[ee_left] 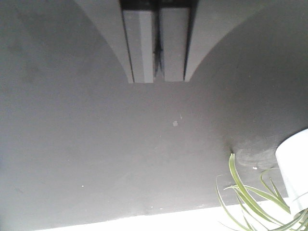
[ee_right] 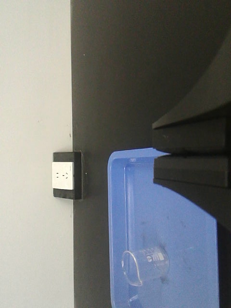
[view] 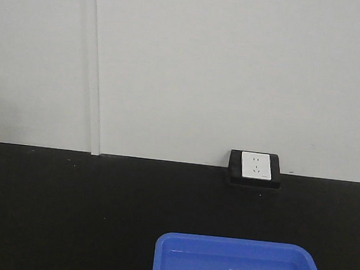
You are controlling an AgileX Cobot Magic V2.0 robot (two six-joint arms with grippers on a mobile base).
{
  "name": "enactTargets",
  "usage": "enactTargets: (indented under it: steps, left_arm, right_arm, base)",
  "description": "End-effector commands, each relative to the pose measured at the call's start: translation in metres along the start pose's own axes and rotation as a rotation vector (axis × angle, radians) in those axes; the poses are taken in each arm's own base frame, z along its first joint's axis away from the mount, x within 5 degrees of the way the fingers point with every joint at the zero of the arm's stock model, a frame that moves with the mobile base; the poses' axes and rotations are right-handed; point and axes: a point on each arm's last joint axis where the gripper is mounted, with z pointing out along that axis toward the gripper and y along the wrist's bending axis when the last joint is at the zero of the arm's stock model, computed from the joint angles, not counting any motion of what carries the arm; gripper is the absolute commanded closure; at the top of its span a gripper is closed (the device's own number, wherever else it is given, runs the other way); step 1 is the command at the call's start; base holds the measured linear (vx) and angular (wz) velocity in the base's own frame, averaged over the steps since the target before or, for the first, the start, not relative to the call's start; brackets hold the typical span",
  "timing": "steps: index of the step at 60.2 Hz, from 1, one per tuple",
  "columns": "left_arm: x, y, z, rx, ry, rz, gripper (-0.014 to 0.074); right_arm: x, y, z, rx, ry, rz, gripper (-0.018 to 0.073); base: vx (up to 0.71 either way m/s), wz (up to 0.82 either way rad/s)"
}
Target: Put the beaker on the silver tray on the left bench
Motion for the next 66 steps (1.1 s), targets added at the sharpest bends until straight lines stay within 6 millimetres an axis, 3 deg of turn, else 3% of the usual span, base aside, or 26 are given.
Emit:
enactTargets:
  steps: [1, 52, 66]
  left_arm:
    - [-0.001, -0.001, 0.002, 0.005, -0.069, -0.003, 0.0595]
    - [-0.001, -0.001, 0.002, 0.005, -0.069, -0.003, 0.0595]
    - [-0.001, -0.001, 0.002, 0.005, -0.069, -0.003, 0.0595]
  right_arm:
    - [-0.005, 0.001, -0.001, -0.015, -0.081, -0.013, 0.0571]
    - [-0.006, 0.001, -0.001, -0.016, -0.087, -0.013, 0.0571]
    - [-0.021, 0.004, -0.003, -0.043, -0.254, -0.022, 0.0571]
  base:
    - [0.00, 0.00]
    - [0.00, 0.00]
    - [0.00, 0.00]
